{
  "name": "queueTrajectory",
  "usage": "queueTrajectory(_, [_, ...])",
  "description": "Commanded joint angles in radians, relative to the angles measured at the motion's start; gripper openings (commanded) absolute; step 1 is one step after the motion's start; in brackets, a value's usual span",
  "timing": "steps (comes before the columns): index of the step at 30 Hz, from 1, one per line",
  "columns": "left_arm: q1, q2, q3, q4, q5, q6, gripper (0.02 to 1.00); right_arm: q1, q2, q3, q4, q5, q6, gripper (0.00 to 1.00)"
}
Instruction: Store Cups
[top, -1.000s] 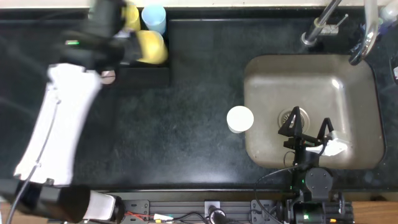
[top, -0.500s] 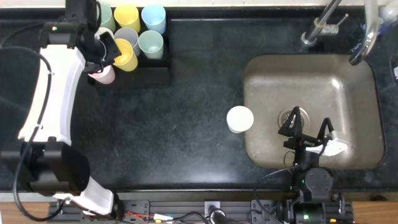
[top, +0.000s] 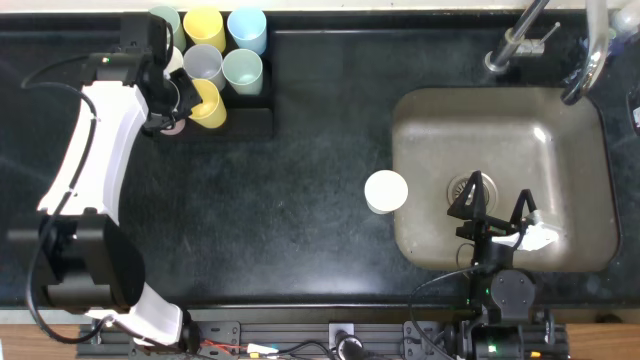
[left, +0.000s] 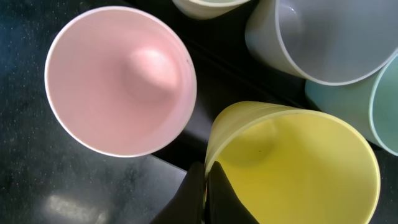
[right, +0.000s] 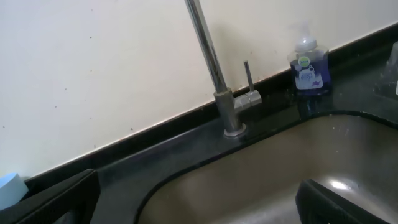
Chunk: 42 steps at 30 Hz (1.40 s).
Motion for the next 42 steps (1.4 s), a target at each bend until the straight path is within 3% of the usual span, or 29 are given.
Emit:
queueTrajectory(1, [0.000, 0.040, -0.007, 0.002, -0.012, -0.003, 0.036, -0.002, -0.008, -0.012, 0.006, 0.002, -0.003, 0.998])
queueTrajectory(23, [0.000, 0.121, -0.008, 0.013, -0.058, -0.002, 0.058, -0.002, -0.008, -0.012, 0.006, 0.002, -0.003, 0.998])
queueTrajectory(25, [0.000, 0.121, -0.008, 0.013, -0.057, 0.000, 0.240, -0.002, -0.008, -0.012, 0.006, 0.002, -0.003, 0.998])
queueTrajectory(26, [0.000, 0.121, -0.008, 0.013, -0.057, 0.000, 0.364, -0.002, -0.008, -0.012, 0.006, 0.002, -0.003, 0.993])
queueTrajectory(27, [0.000, 0.121, -0.008, 0.013, -0.057, 0.001, 0.560, -0.002, -0.008, -0.012, 0.006, 0.002, -0.003, 0.996])
queueTrajectory(28, [0.000, 0.121, -0.008, 0.013, -0.057, 0.000, 0.673, -0.002, -0.008, -0.012, 0.006, 0.002, -0.003, 0.996])
queueTrajectory(31, [0.000, 0.119, -0.008, 0.013, -0.057, 0.000, 0.858, -0.002, -0.008, -0.012, 0.006, 0.002, -0.003, 0.998])
queueTrajectory(34, [0.000, 0.108, -0.008, 0.013, -0.057, 0.000, 0.879, -0.002, -0.008, -0.012, 0.006, 0.002, -0.003, 0.996])
queueTrajectory(38, [0.000, 0.079, -0.008, 0.013, -0.057, 0.000, 0.989, -0.002, -0.008, -0.012, 0.006, 0.002, -0.003, 0.998])
queueTrajectory(42, [-0.002, 0.023, -0.008, 0.006, -0.046, 0.000, 1.000, -0.002, -0.008, -0.012, 0.006, 0.002, -0.003, 0.998])
